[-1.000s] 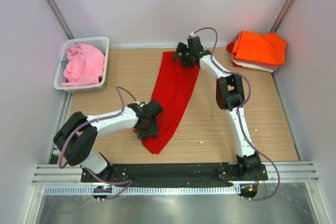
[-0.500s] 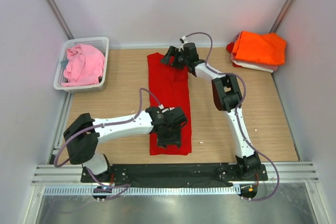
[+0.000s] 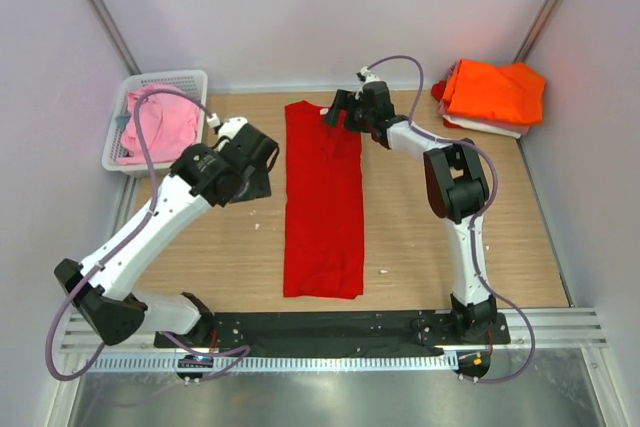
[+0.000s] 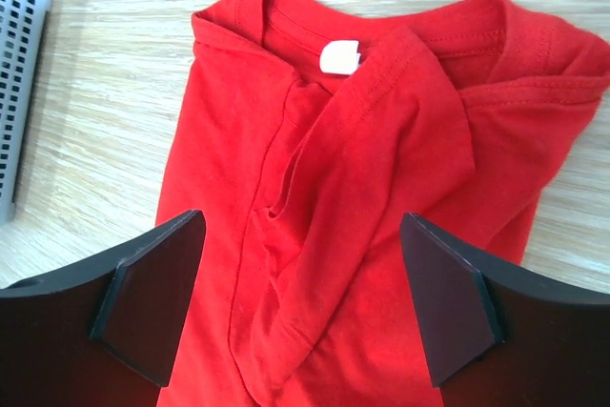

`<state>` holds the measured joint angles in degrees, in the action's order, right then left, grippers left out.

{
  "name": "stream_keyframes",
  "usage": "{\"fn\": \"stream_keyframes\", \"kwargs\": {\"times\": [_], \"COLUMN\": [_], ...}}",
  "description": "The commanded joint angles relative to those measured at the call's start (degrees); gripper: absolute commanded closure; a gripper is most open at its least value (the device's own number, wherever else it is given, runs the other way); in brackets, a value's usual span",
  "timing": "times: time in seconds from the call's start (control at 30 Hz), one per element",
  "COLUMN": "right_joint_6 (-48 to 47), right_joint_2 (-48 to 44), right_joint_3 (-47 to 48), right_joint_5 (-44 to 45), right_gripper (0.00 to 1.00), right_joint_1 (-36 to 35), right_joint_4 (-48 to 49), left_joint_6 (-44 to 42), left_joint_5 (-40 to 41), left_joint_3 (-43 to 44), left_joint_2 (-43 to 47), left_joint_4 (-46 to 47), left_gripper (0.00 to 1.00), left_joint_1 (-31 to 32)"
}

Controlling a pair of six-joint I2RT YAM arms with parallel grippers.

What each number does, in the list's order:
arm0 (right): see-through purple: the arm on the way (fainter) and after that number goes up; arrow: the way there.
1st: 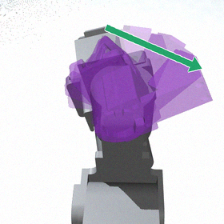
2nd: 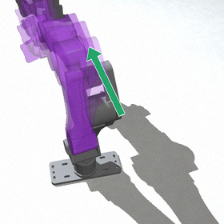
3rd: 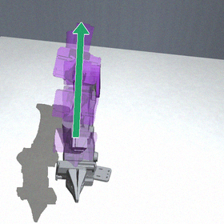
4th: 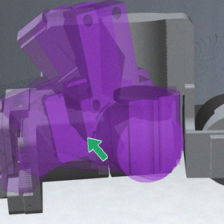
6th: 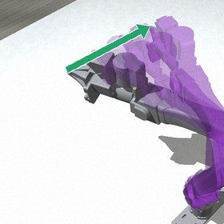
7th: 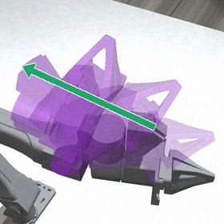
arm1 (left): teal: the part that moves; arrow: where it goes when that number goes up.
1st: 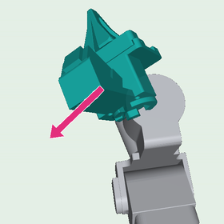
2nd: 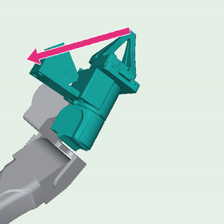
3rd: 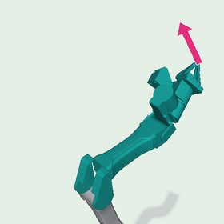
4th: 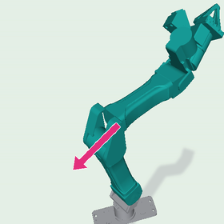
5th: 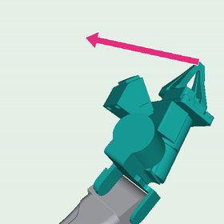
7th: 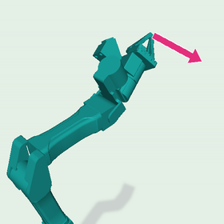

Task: Fold and stack the t-shirts
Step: Fold the tshirt

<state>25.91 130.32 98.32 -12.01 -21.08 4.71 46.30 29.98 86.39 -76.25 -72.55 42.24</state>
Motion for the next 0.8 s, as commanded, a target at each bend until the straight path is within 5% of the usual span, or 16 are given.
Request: {"fn": "stream_keyframes", "kwargs": {"times": [0.0, 0.1, 0.23, 0.37, 0.5, 0.67, 0.77], "right_joint_6": [-1.3, -0.78, 6.59, 15.2, 24.51, 31.73, 35.69], "right_joint_2": [-4.37, -11.82, -26.84, -45.3, -60.85, -68.96, -71.96], "right_joint_3": [-1.03, -4.44, -24.33, -43.88, -56.3, -65.61, -69.84], "right_joint_5": [2.16, 8.91, 10.78, 14.99, 14.91, 15.88, 15.96], "right_gripper": [0.12, 0.13, 0.13, 0.14, 0.24, 0.45, 0.5], "right_joint_1": [-0.19, -0.54, -1.68, -7.2, -15.55, -24.26, -27.33], "right_joint_4": [0.4, -7.32, -13.4, -18.67, -23.06, -27.47, -27.74], "left_joint_6": [-1.58, 1.06, 5.89, 7.65, 10.29, 14.16, 15.83], "left_joint_5": [-4.19, -15.8, -24.25, -25.41, -27.51, -25.06, -24.97], "left_joint_3": [-7.62, -18.43, -28.89, -35.66, -42.6, -47.27, -50.08], "left_joint_2": [0.83, 2.68, 3.21, 5.4, 7.08, 9.27, 10.68], "left_joint_4": [3.85, 16.1, 24.82, 29.13, 33.96, 36.51, 37.48], "left_gripper": [0.3, 0.35, 0.41, 0.41, 0.42, 0.42, 0.43], "left_joint_1": [-2.16, -2.16, -1.99, -1.02, 1.17, 6.36, 6.98]}}
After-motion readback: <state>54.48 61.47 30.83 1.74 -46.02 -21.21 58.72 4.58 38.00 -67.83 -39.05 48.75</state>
